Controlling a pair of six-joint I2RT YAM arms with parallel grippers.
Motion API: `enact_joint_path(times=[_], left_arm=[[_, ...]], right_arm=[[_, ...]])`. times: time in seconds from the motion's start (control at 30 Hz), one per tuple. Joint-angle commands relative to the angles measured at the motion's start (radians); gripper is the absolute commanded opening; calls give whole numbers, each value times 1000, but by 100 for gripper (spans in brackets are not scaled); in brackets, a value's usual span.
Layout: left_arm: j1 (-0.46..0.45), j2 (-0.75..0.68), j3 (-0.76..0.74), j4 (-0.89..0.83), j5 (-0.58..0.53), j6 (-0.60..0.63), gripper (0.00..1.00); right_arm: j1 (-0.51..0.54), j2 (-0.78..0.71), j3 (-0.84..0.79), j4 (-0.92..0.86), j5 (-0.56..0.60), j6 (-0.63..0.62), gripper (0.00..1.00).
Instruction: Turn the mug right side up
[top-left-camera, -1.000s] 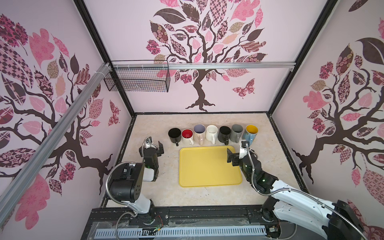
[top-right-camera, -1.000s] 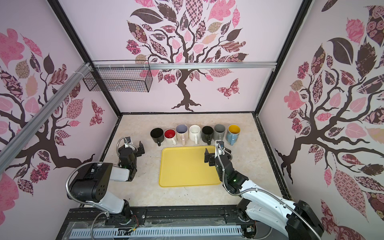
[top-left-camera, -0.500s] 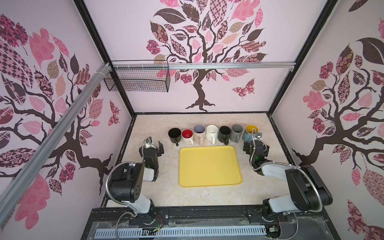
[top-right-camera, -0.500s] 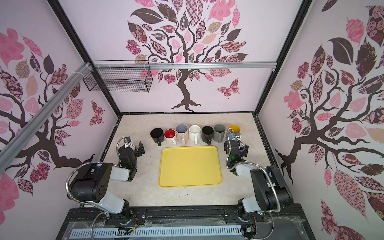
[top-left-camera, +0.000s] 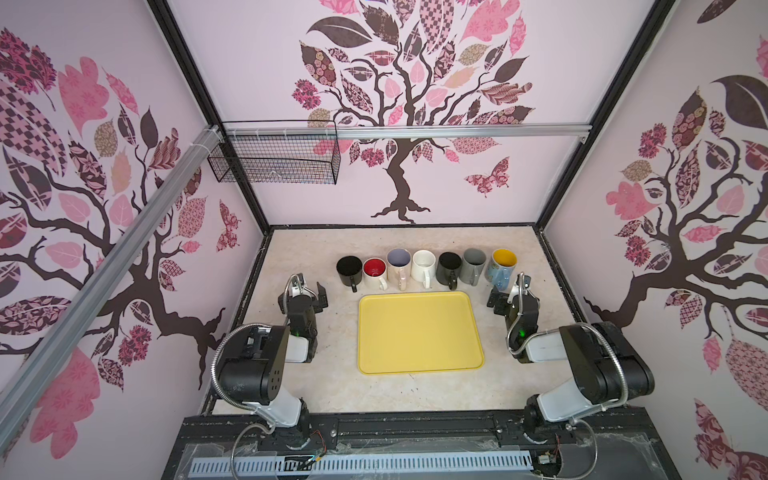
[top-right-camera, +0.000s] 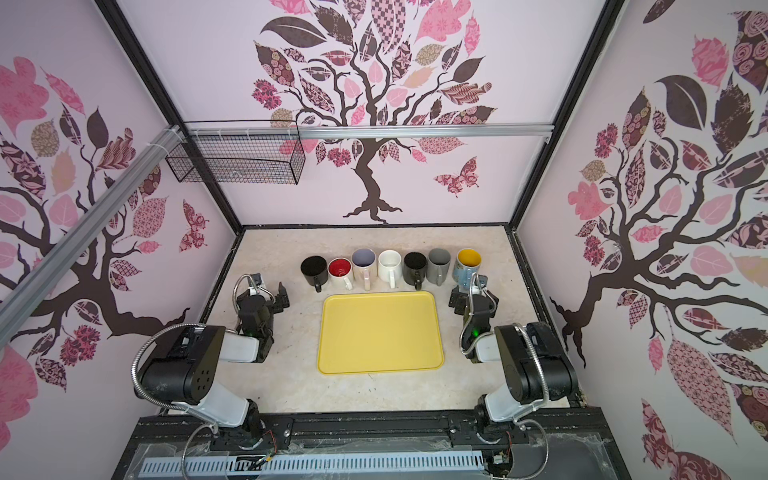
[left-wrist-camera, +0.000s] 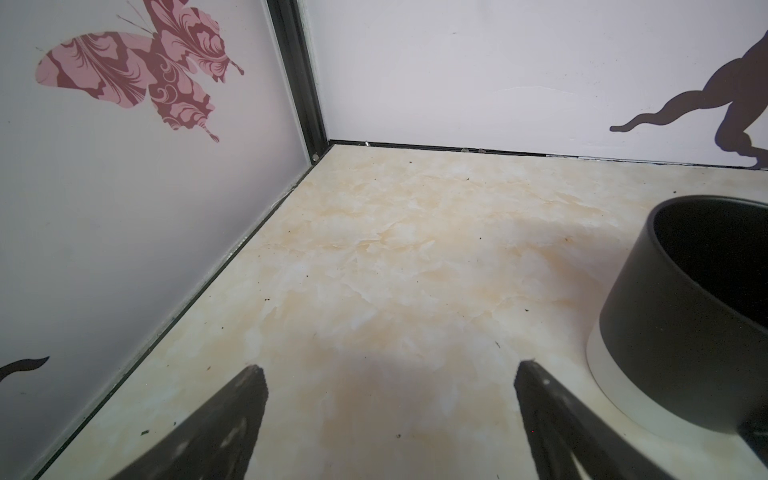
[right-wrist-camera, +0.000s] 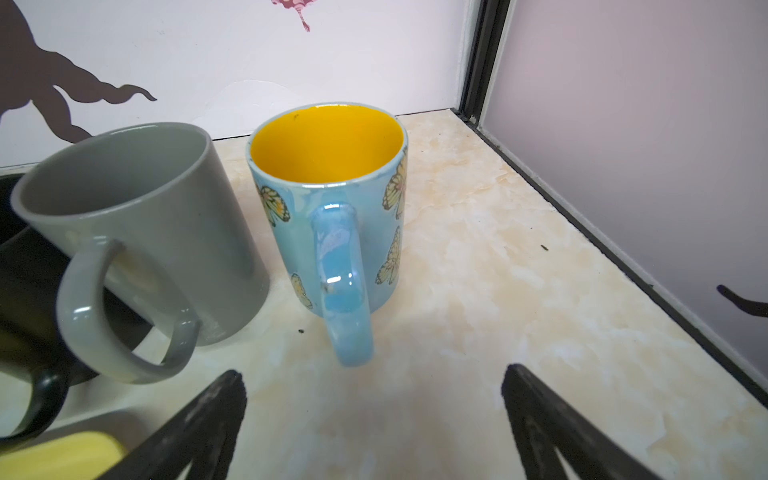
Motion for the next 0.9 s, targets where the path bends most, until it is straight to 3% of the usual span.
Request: enact_joint_path(times=[0.0, 0.87], left_arm=[[1, 6, -3, 32, 5, -2, 97], [1, 6, -2, 30, 5, -1, 96]], right_arm=[[-5, -11, 24, 45, -38, -6, 100], [-4, -5, 16, 75, -41, -15, 100]])
